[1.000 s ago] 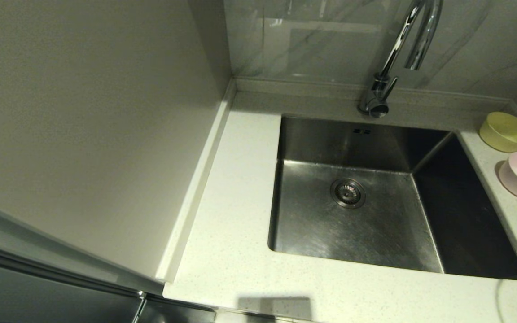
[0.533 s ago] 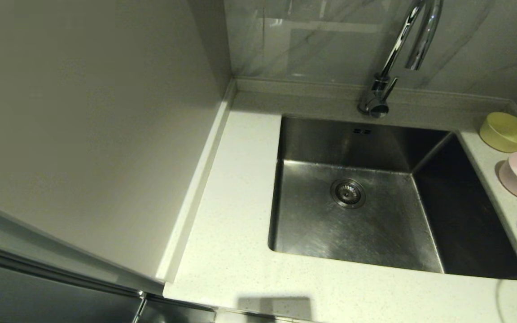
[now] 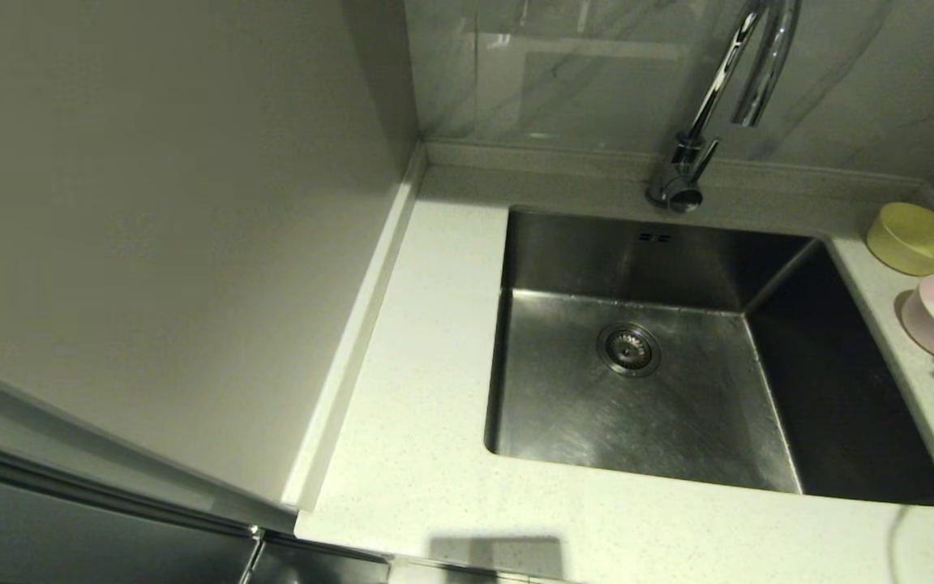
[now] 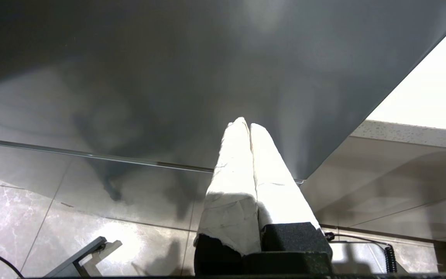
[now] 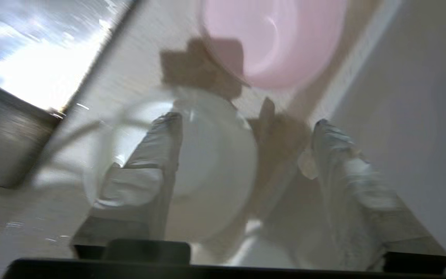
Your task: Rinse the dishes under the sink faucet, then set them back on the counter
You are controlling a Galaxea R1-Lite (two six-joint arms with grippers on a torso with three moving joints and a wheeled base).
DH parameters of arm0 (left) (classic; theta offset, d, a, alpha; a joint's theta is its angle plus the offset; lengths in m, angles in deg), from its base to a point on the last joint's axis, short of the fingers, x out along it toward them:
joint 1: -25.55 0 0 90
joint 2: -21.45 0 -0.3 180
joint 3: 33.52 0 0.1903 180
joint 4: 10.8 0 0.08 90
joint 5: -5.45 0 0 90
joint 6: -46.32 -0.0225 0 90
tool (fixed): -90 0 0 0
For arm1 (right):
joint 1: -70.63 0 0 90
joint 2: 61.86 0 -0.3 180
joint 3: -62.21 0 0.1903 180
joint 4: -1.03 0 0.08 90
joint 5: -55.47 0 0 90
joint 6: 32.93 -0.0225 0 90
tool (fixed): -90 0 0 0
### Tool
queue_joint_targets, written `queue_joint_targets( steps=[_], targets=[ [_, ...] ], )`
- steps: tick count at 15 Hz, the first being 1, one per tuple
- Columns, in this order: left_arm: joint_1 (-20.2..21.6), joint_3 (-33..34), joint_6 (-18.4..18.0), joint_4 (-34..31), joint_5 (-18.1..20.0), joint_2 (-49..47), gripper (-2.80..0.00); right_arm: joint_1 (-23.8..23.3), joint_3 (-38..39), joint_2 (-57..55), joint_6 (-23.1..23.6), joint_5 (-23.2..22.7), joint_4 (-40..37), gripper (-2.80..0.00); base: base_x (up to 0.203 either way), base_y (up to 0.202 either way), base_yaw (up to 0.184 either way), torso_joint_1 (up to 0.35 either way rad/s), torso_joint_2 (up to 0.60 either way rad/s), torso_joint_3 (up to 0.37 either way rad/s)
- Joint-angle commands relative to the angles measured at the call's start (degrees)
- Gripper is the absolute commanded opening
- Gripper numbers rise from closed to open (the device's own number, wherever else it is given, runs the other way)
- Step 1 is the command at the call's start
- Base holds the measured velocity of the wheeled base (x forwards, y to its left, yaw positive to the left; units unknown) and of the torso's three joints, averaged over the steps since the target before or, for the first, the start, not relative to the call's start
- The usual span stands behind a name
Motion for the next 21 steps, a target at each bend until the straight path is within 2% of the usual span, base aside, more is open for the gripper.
queue_joint_targets(
  steps=[1,4,5,6,7,10,11,17,18,20,21],
  targets=[
    [0.02,0.0,0.01,0.02,-0.03,0.09,-2.8,3.07,1.95,4.34,-3.19,-0.7,-0.06,0.0,0.0,0.0,0.0,0.0,0.0,0.0],
    [0.02,0.0,0.01,0.02,-0.03,0.09,-2.8,13.17,3.96,9.95,-19.07,0.11,0.14,0.0,0.0,0.0,0.0,0.0,0.0,0.0],
    [0.02,0.0,0.01,0.02,-0.03,0.09,-2.8,16.63,4.5,11.27,-23.23,2.24,0.46,0.0,0.0,0.0,0.0,0.0,0.0,0.0],
    [0.02,0.0,0.01,0.02,-0.03,0.09,-2.8,19.56,5.49,12.4,-26.22,7.1,1.75,0.0,0.0,0.0,0.0,0.0,0.0,0.0],
    [0.02,0.0,0.01,0.02,-0.03,0.09,-2.8,22.13,8.03,13.27,-27.61,13.05,4.74,0.0,0.0,0.0,0.0,0.0,0.0,0.0],
    [0.02,0.0,0.01,0.02,-0.03,0.09,-2.8,27.39,14.48,15.42,-31.06,24.6,12.85,0.0,0.0,0.0,0.0,0.0,0.0,0.0],
    [0.02,0.0,0.01,0.02,-0.03,0.09,-2.8,28.5,15.32,15.55,-31.35,26.18,12.87,0.0,0.0,0.0,0.0,0.0,0.0,0.0],
    [0.02,0.0,0.01,0.02,-0.03,0.09,-2.8,32.26,16.77,15.28,-31.33,27.65,7.41,0.0,0.0,0.0,0.0,0.0,0.0,0.0],
    [0.02,0.0,0.01,0.02,-0.03,0.09,-2.8,32.98,16.74,14.95,-31.35,29.84,7.3,-2.8,0.0,0.0,0.0,0.0,0.0,0.0],
    [0.02,0.0,0.01,0.02,-0.03,0.09,-2.8,34.5,16.66,13.77,-31.49,33.71,6.8,-2.8,0.0,0.0,0.0,0.0,0.0,0.0],
    [0.02,0.0,0.01,0.02,-0.03,0.09,-2.8,34.8,16.69,13.48,-31.59,33.77,6.78,-2.8,0.0,0.0,0.0,0.0,0.0,0.0]
  ],
)
